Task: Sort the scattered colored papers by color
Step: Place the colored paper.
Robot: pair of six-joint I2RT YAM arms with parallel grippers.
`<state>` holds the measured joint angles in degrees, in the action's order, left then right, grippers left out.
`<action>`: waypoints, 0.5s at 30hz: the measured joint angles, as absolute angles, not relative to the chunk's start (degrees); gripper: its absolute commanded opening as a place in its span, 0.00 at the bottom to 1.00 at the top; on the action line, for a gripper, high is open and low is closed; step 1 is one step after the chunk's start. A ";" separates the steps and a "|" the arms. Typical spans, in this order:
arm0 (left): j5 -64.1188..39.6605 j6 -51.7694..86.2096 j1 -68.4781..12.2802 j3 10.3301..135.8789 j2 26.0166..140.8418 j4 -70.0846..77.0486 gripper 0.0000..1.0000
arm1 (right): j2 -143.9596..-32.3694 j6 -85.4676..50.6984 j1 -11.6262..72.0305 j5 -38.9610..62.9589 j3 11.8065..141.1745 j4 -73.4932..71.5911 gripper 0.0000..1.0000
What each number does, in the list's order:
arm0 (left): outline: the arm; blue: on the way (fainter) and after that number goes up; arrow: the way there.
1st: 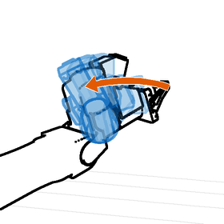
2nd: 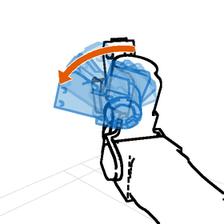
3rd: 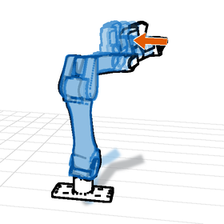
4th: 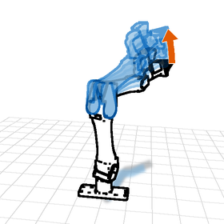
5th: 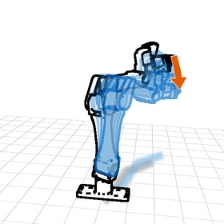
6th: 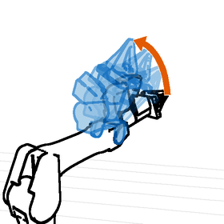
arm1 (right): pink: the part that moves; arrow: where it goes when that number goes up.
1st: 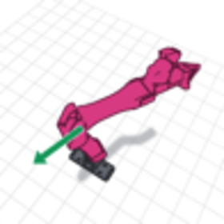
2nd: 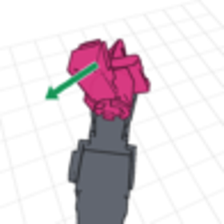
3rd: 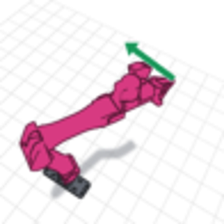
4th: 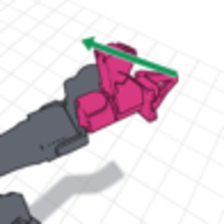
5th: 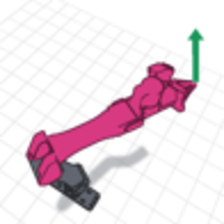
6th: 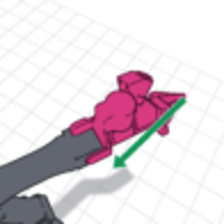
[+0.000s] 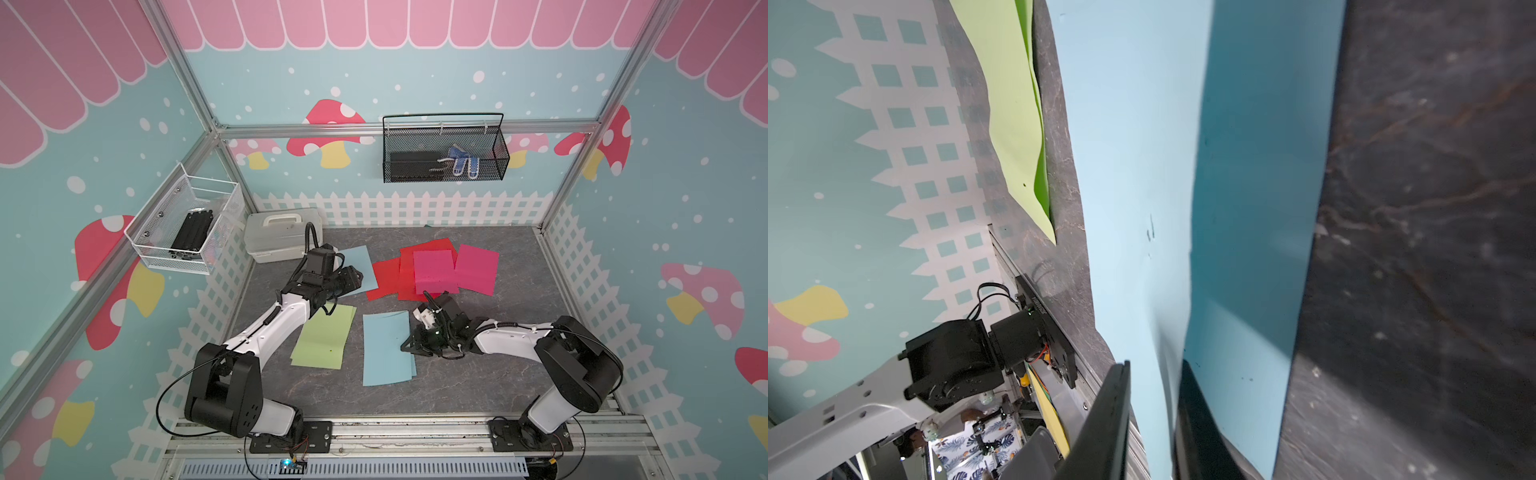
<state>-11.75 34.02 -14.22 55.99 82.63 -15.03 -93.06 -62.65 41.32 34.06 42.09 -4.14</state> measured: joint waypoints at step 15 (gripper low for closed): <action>-11.79 34.00 -14.22 55.48 82.63 -14.87 0.55 | -93.36 -59.22 40.36 32.51 45.58 1.17 0.14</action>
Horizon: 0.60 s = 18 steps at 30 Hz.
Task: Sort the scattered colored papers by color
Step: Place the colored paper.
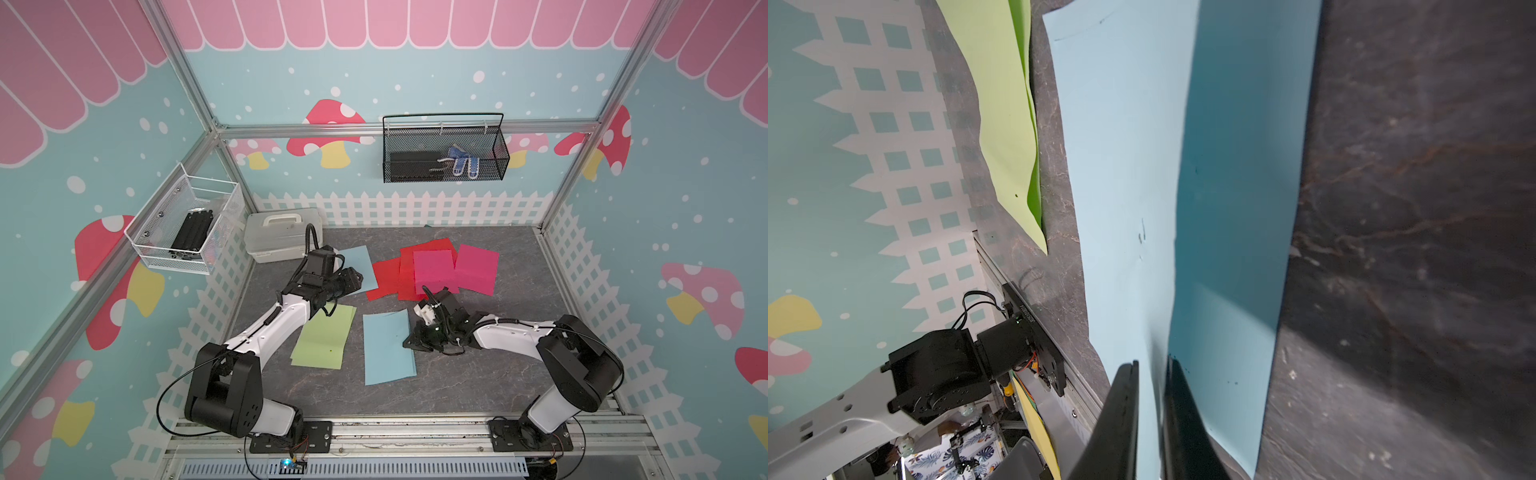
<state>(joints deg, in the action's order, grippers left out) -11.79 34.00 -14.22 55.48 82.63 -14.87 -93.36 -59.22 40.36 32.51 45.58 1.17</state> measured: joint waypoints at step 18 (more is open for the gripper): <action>-12.25 34.00 -14.22 54.48 83.15 -14.28 0.55 | -95.72 -57.01 38.98 31.59 47.07 3.88 0.27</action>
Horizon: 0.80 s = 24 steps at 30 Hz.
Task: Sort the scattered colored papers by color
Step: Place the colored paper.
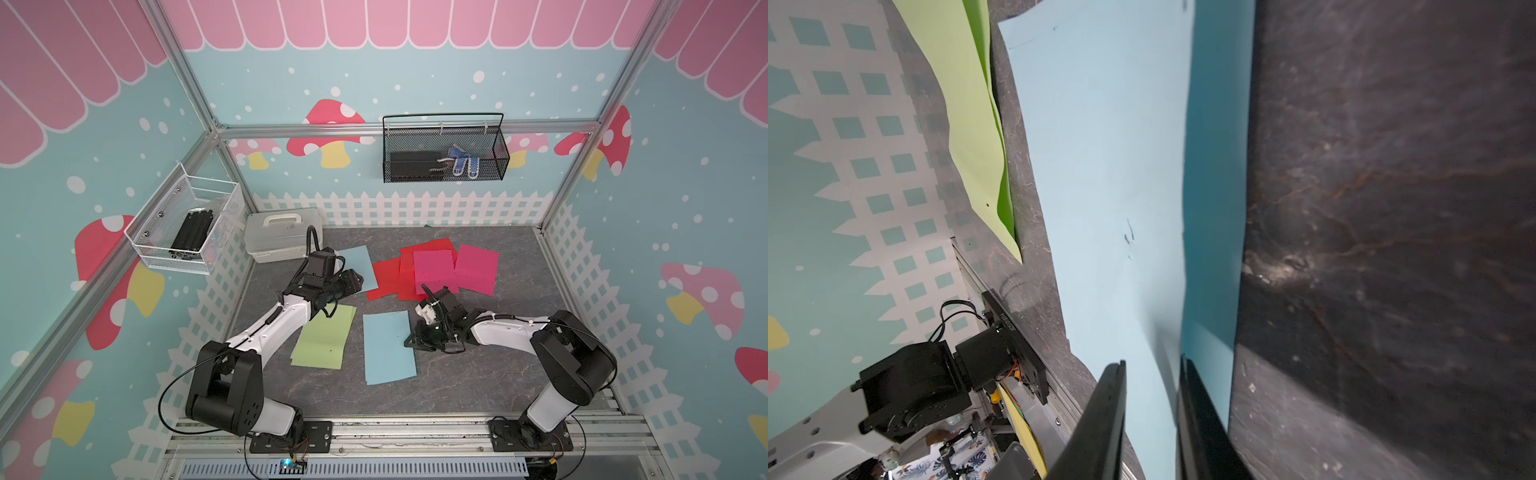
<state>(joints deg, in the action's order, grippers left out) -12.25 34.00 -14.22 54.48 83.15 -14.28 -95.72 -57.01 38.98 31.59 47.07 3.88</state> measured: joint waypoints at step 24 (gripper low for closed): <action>-12.23 34.04 -14.22 53.84 83.13 -14.28 0.55 | -91.05 -53.30 38.24 24.71 48.73 16.99 0.36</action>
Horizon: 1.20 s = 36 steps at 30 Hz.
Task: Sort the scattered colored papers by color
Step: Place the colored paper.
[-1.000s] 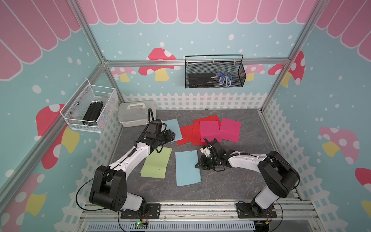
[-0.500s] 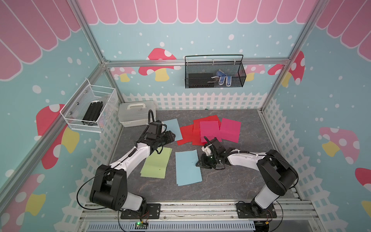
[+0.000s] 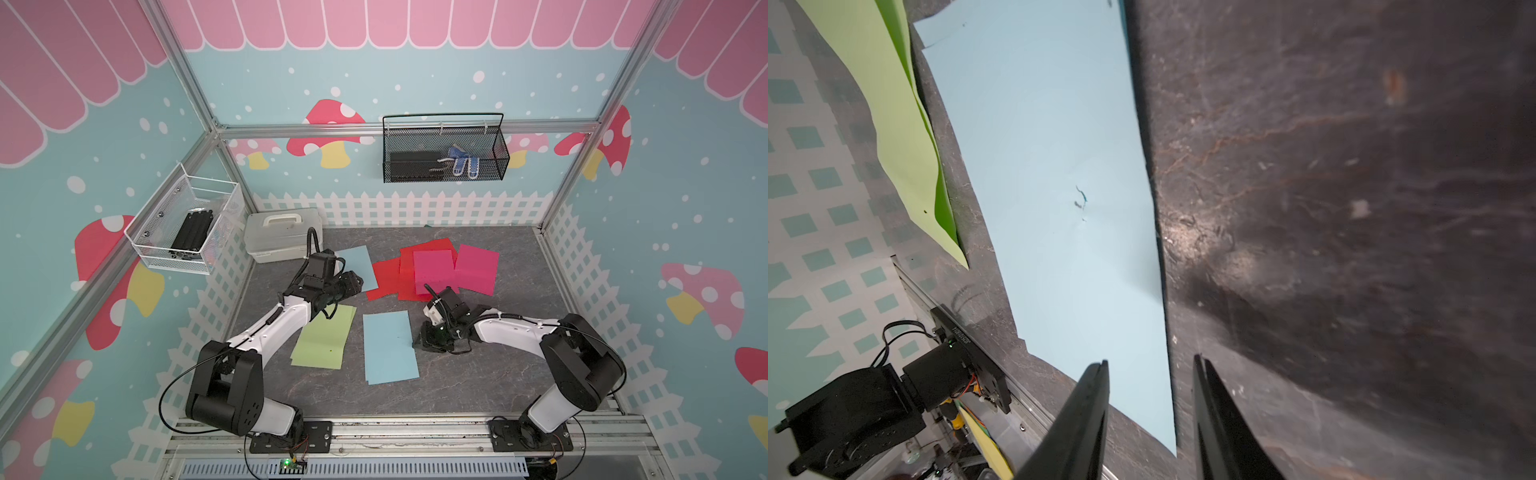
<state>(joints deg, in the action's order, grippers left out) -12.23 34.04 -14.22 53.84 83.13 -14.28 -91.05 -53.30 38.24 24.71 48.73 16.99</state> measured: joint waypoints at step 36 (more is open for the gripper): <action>-10.04 30.76 -5.96 86.41 116.97 -29.61 0.57 | -153.93 -36.73 28.45 38.15 149.40 43.24 0.46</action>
<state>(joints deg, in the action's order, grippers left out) -10.04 30.76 -5.96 86.41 116.97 -29.61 -153.93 -36.73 28.45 38.15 149.40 43.24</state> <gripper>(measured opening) 0.571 0.462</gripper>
